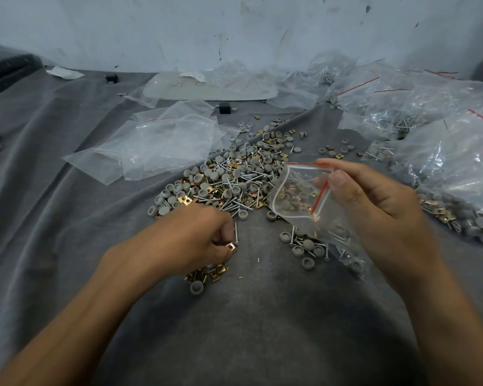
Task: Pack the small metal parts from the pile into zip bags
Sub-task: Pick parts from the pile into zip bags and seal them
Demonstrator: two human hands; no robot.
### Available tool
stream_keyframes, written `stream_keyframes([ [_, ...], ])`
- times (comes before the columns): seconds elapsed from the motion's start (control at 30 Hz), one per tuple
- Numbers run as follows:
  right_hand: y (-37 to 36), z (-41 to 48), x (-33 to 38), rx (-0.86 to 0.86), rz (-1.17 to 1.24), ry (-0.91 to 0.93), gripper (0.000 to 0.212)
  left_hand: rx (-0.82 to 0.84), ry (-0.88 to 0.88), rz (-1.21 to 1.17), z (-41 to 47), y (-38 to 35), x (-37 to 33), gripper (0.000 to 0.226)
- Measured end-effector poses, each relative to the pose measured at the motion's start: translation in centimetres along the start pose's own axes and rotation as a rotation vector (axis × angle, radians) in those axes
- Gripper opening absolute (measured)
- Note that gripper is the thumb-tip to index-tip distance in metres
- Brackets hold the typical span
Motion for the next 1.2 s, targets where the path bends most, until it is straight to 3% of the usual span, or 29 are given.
stream_keyframes([
  [0.43,-0.3,-0.1,0.3,0.013,0.021,-0.030,0.025,-0.085,-0.111,-0.456,0.7,0.2,0.3,0.022],
  [0.6,-0.5,-0.2,0.4,0.035,-0.005,-0.038,0.024,-0.204,-0.269,-0.738,0.2,2.1,0.1,0.021],
  [0.77,-0.9,-0.2,0.2,0.079,-0.073,-0.043,0.023,-0.345,-0.379,-0.835,-0.4,4.0,-1.3,0.013],
  [1.03,-0.9,-0.2,0.1,0.107,-0.099,-0.033,0.023,-0.265,-0.426,-0.736,-0.5,3.0,-4.0,0.011],
  [1.2,-0.8,-0.2,0.0,0.108,-0.117,-0.036,0.024,-0.320,-0.470,-0.580,-0.7,3.0,-4.6,0.010],
])
Point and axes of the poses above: each hand's wrist, its own z-axis towards the middle knuckle, its own y-axis out of the back of the hand, x = y × z, the point moved 4 cm from there along z, towards the middle knuckle, and after that the axes turned 8 degrees about x, right-handed, at the moved point
